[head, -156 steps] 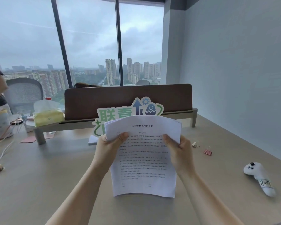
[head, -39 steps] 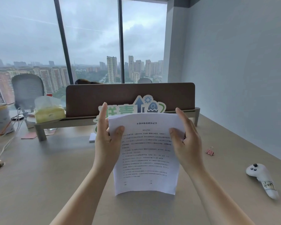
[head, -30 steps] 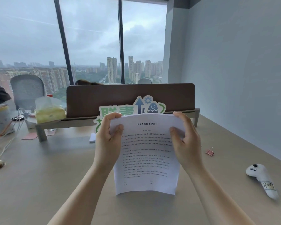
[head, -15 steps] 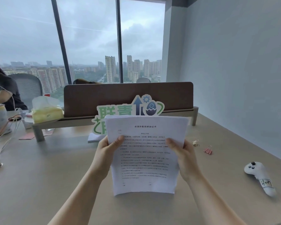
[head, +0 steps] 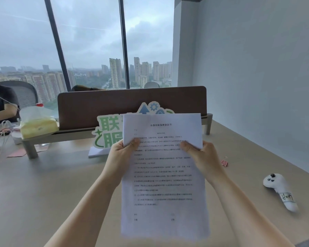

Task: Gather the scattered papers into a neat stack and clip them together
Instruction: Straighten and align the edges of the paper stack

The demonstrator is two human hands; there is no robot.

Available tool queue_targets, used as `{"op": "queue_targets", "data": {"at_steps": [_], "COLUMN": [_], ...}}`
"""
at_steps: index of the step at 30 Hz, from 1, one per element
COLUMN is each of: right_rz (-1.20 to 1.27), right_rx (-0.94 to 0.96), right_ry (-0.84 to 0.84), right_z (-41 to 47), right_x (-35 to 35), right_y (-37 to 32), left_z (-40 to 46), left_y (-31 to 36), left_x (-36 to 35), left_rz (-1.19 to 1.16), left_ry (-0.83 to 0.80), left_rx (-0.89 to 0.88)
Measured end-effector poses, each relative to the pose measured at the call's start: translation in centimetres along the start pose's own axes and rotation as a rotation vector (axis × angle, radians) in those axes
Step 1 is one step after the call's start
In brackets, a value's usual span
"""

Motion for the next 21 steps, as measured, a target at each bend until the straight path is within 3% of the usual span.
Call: {"op": "queue_targets", "data": {"at_steps": [12, 21], "right_rz": [0.068, 0.058], "right_rx": [-0.395, -0.467], "right_ry": [-0.011, -0.048], "right_z": [-2.3, -2.9], "right_x": [5.0, 6.1], "right_y": [8.1, 12.5], "left_z": [2.9, 5.4], "left_y": [-9.4, -12.5], "left_x": [-4.2, -5.1], "left_rz": [-0.008, 0.053], "left_ry": [0.028, 0.067], "left_rx": [0.295, 0.348]}}
Point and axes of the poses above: each hand's wrist, its own z-axis towards the middle knuckle, its own x-axis out of the back of the hand, y = z × x, the point moved 3 cm from there along z, towards the middle knuckle, and after that the axes turned 15 degrees about x, right-handed, at the moved point
